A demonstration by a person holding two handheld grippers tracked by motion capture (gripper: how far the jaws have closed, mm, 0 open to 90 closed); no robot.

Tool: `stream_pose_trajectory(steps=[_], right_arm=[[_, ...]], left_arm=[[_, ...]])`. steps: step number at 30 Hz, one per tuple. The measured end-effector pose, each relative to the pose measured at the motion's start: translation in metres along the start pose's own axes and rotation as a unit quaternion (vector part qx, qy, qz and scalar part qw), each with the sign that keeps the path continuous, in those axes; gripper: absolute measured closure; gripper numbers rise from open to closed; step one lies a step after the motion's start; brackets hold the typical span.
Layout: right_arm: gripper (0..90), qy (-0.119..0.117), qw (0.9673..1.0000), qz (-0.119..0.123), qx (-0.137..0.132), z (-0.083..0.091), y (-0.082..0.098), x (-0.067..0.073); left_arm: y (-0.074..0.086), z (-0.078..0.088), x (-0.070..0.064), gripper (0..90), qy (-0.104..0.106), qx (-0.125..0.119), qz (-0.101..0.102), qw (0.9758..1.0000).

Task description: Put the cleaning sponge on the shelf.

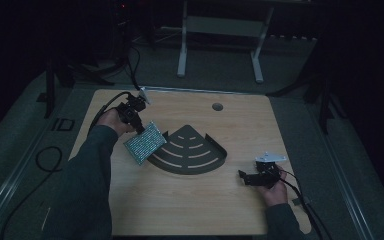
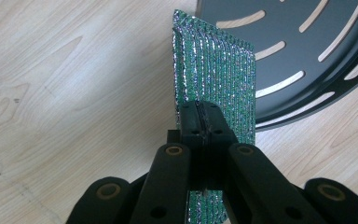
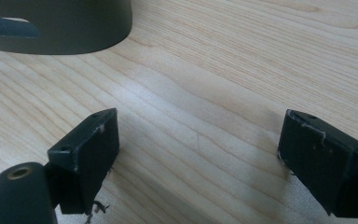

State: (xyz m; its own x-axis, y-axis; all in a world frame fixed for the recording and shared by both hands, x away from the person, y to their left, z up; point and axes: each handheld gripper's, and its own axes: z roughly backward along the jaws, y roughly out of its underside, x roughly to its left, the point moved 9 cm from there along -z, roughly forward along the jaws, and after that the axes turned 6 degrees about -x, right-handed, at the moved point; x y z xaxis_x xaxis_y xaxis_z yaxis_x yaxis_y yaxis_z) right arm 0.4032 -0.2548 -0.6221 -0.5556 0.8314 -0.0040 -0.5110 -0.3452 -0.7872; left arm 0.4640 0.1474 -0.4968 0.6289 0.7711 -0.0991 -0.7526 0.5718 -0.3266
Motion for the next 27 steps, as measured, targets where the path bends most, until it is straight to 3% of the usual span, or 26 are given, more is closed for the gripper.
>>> stream_pose_trajectory(steps=[27], right_arm=[[12.0,0.0,1.0,0.0,0.0,0.0,0.0,0.0]], left_arm=[[-0.028,-0.011,-0.015,89.8,-0.009,-0.008,-0.024,0.9996]])
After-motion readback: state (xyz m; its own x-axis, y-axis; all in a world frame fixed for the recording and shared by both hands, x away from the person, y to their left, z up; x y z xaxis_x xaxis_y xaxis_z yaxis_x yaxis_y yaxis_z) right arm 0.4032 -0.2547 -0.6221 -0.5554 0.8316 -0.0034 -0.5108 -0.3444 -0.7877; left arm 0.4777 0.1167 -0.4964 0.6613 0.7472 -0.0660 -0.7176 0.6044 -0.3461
